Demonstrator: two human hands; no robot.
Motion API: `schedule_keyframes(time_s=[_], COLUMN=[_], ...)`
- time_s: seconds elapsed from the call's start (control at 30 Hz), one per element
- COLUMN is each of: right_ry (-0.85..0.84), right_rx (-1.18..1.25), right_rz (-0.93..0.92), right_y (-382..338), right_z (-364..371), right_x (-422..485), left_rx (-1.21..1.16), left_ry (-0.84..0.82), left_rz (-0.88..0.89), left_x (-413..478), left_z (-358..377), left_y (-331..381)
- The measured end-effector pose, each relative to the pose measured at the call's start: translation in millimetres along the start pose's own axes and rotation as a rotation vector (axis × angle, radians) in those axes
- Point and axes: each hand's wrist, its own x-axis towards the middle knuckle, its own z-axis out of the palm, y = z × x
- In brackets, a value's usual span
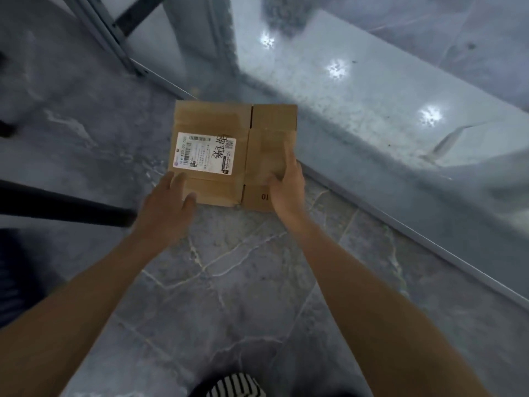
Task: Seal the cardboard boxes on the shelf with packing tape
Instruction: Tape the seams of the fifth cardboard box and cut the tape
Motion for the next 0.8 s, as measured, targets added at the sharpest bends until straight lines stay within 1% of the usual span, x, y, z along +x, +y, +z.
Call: schedule_keyframes(time_s=[0.13,0.3,0.53,0.7,0.8], right_ry=[-0.022,-0.048,-0.006,0.009,0.058], right_rx=[-0.022,-0.089,-0.056,-0.034,-0.032], right_rz=[0.042,0.119,0.228,0.208,0.216], right_y=[-21.3,-72.7,-191.6,-273.2,-312.1], right_z=[-32.1,-97.2,-196.5,-261.5,-291.5], right_x=[-23.2,-91.2,-224.4,-329.4,-384.9], left_rx=[0.048,0.111,0.097,0.136,0.163], left_ry=[-0.010,-0.023,-0.073,-0.029,-0.015], left_rz=[0.026,0.052,0.216,0.208,0.220], left_x=[-18.8,-89.3,-223.2,-309.0,-352.6], left_z=[-18.6,-72.7,-207.6,-308.9,-354.4], left_y=[8.0,43.7,114.6,149.8,162.0])
